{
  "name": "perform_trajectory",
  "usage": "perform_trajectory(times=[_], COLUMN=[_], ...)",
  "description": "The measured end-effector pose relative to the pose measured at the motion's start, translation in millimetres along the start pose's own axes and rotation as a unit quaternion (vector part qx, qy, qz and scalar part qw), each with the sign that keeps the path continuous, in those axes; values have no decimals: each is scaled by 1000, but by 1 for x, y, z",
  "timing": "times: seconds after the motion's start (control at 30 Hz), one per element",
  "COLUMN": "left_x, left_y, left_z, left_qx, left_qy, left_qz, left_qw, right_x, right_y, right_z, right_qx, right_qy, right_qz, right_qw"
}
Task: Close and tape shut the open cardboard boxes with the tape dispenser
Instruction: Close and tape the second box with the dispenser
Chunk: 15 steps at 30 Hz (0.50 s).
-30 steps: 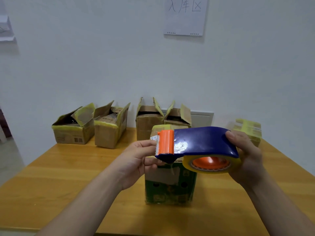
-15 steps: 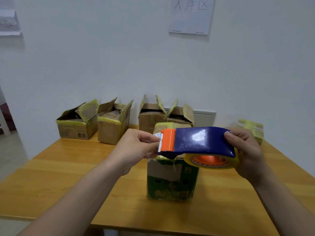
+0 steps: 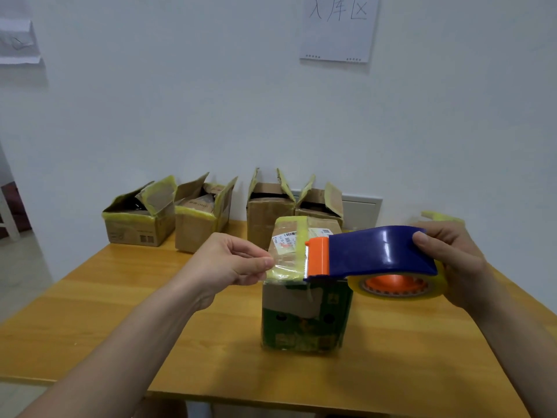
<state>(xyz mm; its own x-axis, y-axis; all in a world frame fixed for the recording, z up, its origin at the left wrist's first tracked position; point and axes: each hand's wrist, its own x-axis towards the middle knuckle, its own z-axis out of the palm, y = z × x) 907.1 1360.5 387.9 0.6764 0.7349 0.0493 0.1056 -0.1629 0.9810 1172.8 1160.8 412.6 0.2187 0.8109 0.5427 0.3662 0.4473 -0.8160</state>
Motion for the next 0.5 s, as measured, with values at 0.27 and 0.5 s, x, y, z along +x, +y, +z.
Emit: perform_trajectory(times=[0.27, 0.5], left_x=[5, 11], left_y=[-7, -8], left_z=[9, 8], left_qx=[117, 130], left_qy=[47, 17], left_qz=[21, 7], left_qw=[992, 991], right_x=[7, 14], right_y=[-6, -10], right_z=[8, 8], right_qx=[-69, -77], right_qy=[-13, -33], right_qz=[-3, 14], right_qw=[998, 996])
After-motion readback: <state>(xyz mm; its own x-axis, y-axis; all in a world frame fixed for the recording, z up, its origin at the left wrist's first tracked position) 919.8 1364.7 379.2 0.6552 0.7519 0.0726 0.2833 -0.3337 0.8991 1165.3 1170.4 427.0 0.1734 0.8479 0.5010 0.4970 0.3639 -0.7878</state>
